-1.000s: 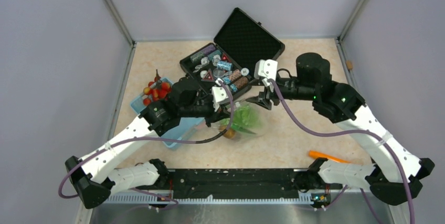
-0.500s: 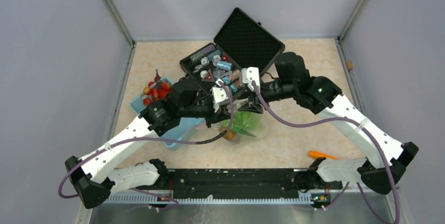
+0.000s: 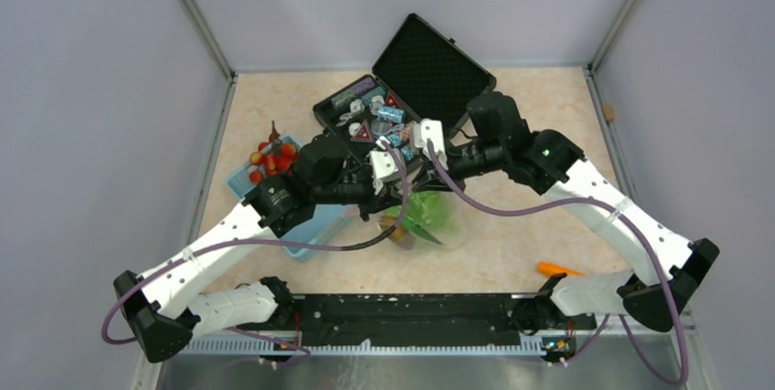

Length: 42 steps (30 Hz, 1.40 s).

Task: Place the food in the zip-top bag and seal the zipper
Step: Zip the zipper food storage bag at the center of the board.

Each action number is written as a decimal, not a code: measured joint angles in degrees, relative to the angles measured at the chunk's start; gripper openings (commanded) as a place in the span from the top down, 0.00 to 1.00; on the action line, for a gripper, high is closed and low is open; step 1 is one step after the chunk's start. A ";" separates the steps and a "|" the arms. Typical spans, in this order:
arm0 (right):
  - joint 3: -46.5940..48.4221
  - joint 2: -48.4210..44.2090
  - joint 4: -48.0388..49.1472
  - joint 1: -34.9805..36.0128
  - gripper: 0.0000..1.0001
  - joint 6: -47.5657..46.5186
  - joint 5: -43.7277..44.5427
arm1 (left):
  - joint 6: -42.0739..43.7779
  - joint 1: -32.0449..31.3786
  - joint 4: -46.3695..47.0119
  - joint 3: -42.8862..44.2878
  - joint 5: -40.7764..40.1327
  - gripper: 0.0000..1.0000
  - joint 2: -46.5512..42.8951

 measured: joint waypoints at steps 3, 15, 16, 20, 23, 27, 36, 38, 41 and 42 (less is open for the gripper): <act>0.00 -0.57 -0.79 0.00 1.00 -0.52 1.31 | -0.04 -0.11 0.61 0.00 -1.90 1.00 0.00; 0.39 -2.45 -2.97 0.44 1.00 -0.83 10.19 | -2.67 0.33 7.06 -2.62 -7.30 1.00 -1.01; 0.44 -2.67 -3.10 0.44 1.00 -0.81 10.69 | -2.97 0.46 7.58 -2.82 -7.21 1.00 -1.07; 0.81 -3.80 -4.22 0.46 1.00 -0.35 12.76 | -3.74 0.57 9.33 -2.91 -6.91 1.00 -1.16; 0.81 -4.90 -4.92 0.44 1.00 -0.09 13.57 | -4.26 0.57 10.45 -2.91 -6.51 1.00 -1.18; 0.76 -6.27 -5.42 0.33 1.00 0.37 14.21 | -4.79 0.57 11.43 -2.91 -5.90 1.00 -1.18; 0.74 -7.02 -7.50 0.33 1.00 2.21 17.92 | -6.45 1.51 12.55 -4.20 -5.57 1.00 -1.60; 0.74 -7.39 -7.74 0.33 1.00 2.62 18.86 | -6.71 1.92 12.96 -4.52 -5.51 1.00 -1.86; 0.74 -7.82 -8.15 0.31 1.00 3.23 20.41 | -7.15 2.51 13.22 -4.72 -5.51 1.00 -1.97; 0.74 -7.96 -8.24 0.24 1.00 3.41 20.85 | -7.26 2.78 13.20 -4.72 -5.51 1.00 -1.97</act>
